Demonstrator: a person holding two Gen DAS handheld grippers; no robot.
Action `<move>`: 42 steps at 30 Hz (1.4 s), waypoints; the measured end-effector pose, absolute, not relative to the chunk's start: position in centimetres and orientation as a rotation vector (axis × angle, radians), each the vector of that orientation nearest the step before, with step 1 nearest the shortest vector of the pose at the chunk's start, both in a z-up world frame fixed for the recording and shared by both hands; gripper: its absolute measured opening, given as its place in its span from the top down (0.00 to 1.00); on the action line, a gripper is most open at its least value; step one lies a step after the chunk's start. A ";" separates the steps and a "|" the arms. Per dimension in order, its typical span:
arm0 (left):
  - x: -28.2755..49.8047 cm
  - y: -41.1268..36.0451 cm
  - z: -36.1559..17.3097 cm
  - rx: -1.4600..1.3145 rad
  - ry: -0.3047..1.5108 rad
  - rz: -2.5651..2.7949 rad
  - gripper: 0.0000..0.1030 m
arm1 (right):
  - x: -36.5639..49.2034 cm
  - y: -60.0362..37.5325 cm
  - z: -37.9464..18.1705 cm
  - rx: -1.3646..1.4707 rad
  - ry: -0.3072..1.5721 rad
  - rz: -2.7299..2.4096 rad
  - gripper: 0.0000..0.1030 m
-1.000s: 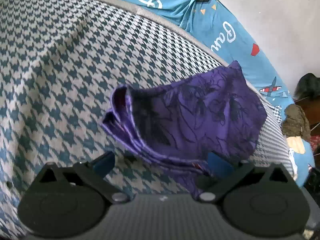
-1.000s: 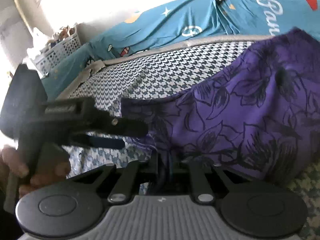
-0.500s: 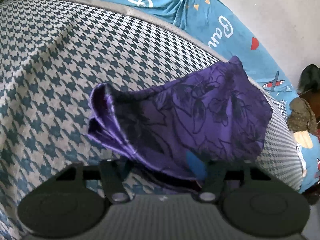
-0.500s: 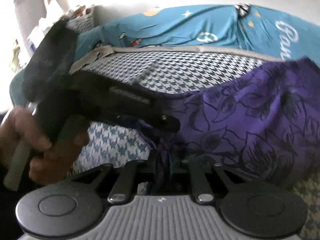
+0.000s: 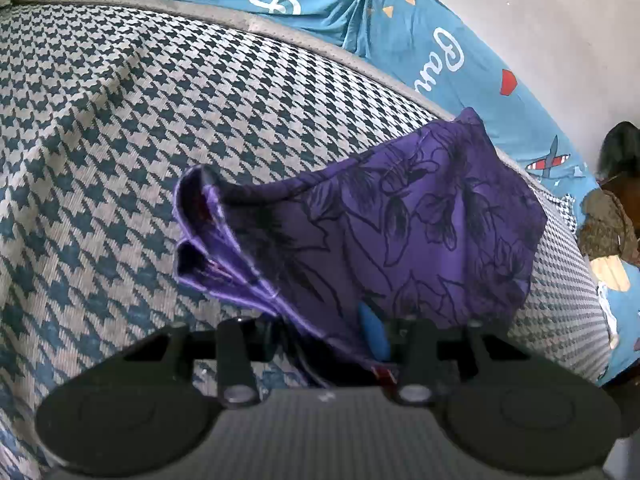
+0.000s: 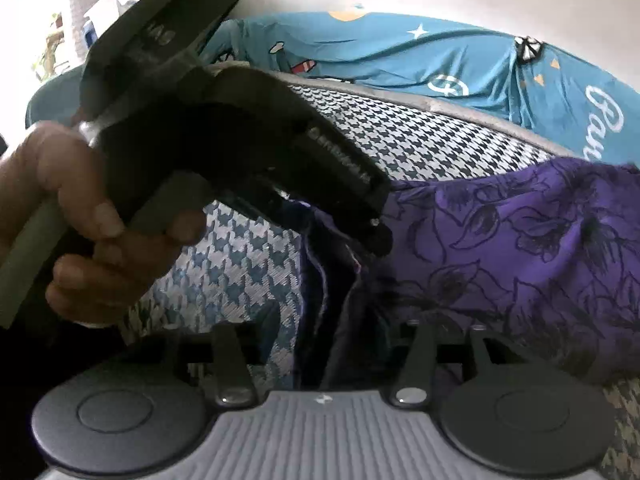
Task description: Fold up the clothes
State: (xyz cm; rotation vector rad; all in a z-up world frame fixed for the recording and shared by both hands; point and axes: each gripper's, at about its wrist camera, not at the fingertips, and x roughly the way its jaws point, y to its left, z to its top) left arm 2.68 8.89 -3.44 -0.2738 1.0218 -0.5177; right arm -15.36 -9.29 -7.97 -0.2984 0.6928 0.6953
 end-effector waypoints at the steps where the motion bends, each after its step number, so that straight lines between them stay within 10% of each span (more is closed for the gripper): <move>1: 2.7 8.9 -3.5 -0.273 1.020 -0.518 0.62 | -15.4 -9.1 -8.2 -0.321 0.682 0.685 0.52; 9: 3.5 8.9 -3.9 -0.283 1.000 -0.505 0.53 | -14.9 -9.6 -8.2 -0.306 0.670 0.629 0.85; 19: 4.3 7.7 -4.0 -0.203 0.959 -0.469 0.87 | -14.6 -9.7 -7.1 -0.236 0.670 0.680 0.87; 42: 9.4 16.6 2.4 -0.163 0.824 -0.363 0.89 | -11.9 -0.7 -3.2 -0.050 0.624 0.847 0.87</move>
